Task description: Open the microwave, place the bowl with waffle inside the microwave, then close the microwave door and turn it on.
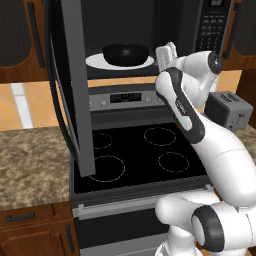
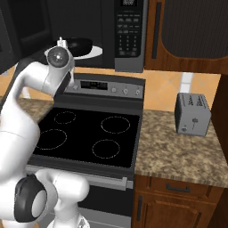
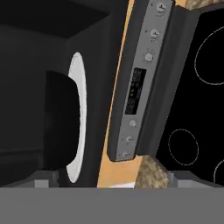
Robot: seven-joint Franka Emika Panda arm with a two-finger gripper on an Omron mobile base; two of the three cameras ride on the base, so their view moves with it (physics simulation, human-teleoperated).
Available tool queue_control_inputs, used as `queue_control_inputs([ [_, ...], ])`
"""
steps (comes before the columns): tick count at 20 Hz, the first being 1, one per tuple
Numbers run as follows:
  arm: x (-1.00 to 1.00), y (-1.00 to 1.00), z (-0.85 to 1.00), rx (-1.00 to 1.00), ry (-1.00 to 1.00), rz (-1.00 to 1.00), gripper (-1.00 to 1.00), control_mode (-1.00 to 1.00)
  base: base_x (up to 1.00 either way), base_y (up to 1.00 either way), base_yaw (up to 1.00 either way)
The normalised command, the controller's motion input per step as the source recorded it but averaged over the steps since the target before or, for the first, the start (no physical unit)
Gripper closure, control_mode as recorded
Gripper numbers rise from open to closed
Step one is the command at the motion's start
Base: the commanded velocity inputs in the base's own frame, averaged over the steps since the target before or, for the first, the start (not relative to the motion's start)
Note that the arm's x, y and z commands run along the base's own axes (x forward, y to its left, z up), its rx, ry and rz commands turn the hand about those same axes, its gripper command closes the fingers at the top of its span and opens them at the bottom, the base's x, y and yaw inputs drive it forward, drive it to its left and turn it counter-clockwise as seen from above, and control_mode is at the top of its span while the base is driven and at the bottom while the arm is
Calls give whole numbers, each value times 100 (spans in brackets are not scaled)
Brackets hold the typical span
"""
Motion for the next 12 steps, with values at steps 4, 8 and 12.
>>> queue_control_inputs([
  [4,-1,0,-43,-33,0,-28,-100,-100,0,0,0],
  [8,0,0,-45,-36,0,-34,-100,-100,0,0,0],
  [12,0,8,-35,-35,0,-32,-100,-100,0,0,0],
])
